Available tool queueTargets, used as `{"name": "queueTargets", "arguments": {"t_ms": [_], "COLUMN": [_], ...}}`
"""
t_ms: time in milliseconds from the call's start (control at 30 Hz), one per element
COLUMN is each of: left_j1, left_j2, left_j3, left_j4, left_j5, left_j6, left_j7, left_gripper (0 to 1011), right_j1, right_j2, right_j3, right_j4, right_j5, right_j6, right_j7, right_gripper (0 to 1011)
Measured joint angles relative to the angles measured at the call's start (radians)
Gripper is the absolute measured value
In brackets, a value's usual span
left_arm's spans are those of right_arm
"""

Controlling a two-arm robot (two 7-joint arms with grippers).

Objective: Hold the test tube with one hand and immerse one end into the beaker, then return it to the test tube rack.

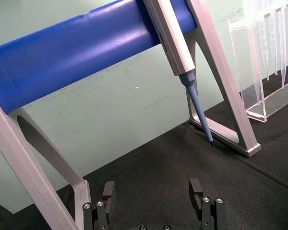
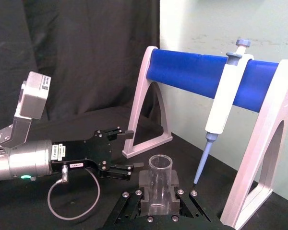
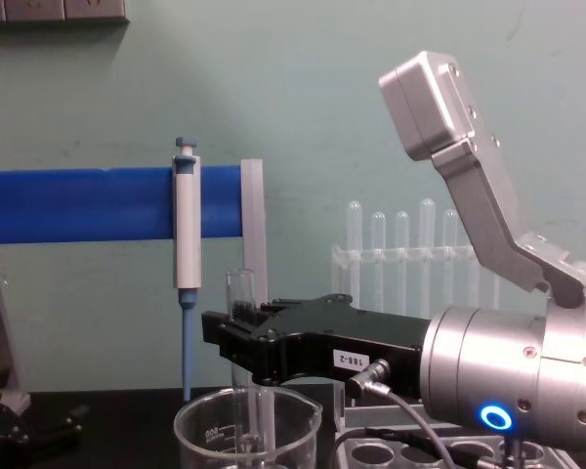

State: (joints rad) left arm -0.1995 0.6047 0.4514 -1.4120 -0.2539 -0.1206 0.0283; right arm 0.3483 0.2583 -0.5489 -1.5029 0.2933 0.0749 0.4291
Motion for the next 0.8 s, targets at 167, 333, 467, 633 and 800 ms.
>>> {"name": "queueTargets", "arguments": {"t_ms": [167,333,467,633,800], "left_j1": [0.000,0.000,0.000,0.000,0.000], "left_j2": [0.000,0.000,0.000,0.000,0.000], "left_j3": [0.000,0.000,0.000,0.000,0.000], "left_j4": [0.000,0.000,0.000,0.000,0.000], "left_j5": [0.000,0.000,0.000,0.000,0.000], "left_j6": [0.000,0.000,0.000,0.000,0.000], "left_j7": [0.000,0.000,0.000,0.000,0.000], "left_gripper": [1000,1000,1000,1000,1000], "right_j1": [0.001,0.003,0.007,0.011,0.020], "right_j2": [0.000,0.002,0.007,0.010,0.013], "right_j3": [0.000,0.000,0.003,0.007,0.012], "right_j4": [0.000,-0.009,-0.032,-0.055,-0.087], "right_j5": [0.000,-0.003,-0.006,-0.008,-0.005], "right_j6": [0.000,-0.001,0.002,0.007,0.015], "right_j7": [0.003,0.005,0.005,0.005,0.004], "right_gripper": [228,228,228,228,228]}}
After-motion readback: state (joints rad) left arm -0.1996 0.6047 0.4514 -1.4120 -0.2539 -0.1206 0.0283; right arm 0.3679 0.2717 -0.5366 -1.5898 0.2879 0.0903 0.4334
